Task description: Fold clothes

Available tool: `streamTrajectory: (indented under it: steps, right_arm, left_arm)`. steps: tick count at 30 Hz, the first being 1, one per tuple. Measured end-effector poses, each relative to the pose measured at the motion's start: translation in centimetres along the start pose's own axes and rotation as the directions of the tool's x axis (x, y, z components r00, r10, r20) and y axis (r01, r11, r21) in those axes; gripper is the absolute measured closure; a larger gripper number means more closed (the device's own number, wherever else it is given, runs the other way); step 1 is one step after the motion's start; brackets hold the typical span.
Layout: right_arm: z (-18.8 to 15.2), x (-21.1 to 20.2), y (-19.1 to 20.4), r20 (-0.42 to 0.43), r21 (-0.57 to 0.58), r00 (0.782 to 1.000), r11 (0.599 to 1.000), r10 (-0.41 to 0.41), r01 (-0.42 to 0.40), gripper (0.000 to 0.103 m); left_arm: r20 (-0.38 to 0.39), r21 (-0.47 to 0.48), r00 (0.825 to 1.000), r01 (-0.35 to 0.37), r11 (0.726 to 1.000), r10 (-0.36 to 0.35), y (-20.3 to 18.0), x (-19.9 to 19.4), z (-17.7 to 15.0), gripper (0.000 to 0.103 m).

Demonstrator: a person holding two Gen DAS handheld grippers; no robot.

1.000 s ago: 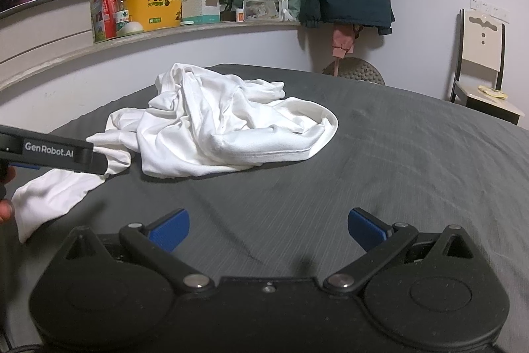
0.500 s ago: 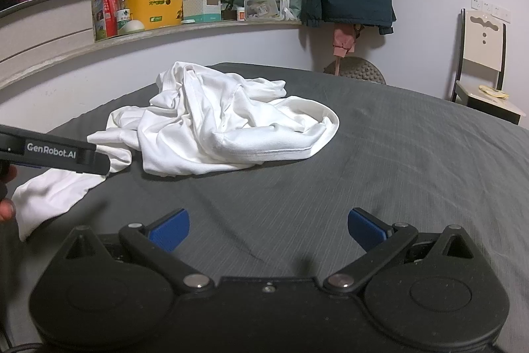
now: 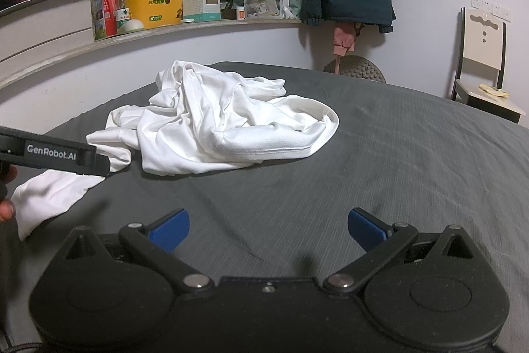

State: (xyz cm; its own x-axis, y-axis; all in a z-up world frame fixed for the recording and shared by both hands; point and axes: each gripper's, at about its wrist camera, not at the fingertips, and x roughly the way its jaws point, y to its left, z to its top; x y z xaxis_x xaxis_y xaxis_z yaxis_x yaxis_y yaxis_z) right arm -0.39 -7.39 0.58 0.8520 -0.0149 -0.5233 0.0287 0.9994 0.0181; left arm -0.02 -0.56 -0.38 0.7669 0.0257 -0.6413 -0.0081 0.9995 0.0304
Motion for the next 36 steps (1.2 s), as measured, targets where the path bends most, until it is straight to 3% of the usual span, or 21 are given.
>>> streamTrajectory:
  steps: [26,36]
  right_arm:
    - [-0.05,-0.02,0.02,0.0,-0.001,1.0,1.0,-0.004,0.004,0.0]
    - [0.38,-0.12,0.28,0.037,-0.036,0.999,0.999,-0.022,0.024,0.0]
  left_arm:
    - [-0.004,0.002,1.0,-0.015,1.0,0.015,-0.08,0.05,0.06,0.0]
    - [-0.006,0.014,1.0,-0.009,1.0,0.009,-0.32,0.37,0.1,0.0]
